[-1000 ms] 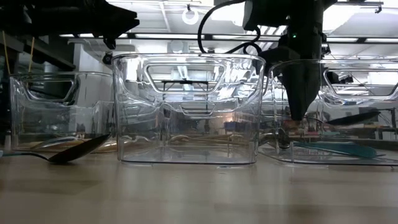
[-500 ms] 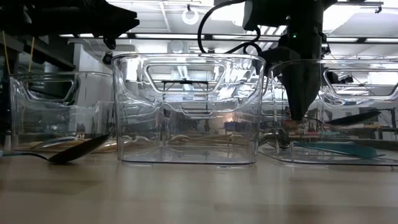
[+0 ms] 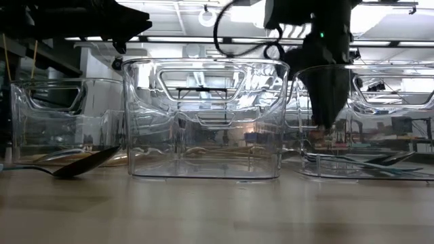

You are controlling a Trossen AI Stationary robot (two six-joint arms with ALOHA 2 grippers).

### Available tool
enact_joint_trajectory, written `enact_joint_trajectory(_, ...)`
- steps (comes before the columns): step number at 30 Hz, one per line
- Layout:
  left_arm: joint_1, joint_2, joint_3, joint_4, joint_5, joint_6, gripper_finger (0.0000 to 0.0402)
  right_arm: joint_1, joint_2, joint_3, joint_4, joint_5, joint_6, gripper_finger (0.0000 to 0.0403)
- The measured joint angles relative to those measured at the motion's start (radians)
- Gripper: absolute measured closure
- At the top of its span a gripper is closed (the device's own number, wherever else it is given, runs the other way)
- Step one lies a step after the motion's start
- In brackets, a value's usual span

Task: Sort silverware by color (type)
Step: Put the light blue spoon into the middle transparent bin

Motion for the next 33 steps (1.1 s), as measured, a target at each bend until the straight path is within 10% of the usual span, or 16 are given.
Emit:
enact_joint_trajectory(12,0.000,0.000,0.000,-0.014,0.000,0.000,0.0298,0.077,-0.268,0.053,-0.111,0.442,-0.067,0.0252)
enact_joint_trajectory(19,0.000,0.000,0.000,-0.016,0.000,0.000,0.0298,0.083,-0.475,-0.204,-0.013,0.425,0.037,0.0252)
enact_joint_trajectory(33,0.000,0.000,0.000,-0.012,0.000,0.028,0.0298,-0.119,-0.621,-0.680,1.362,0.355,-0.843,0.0252)
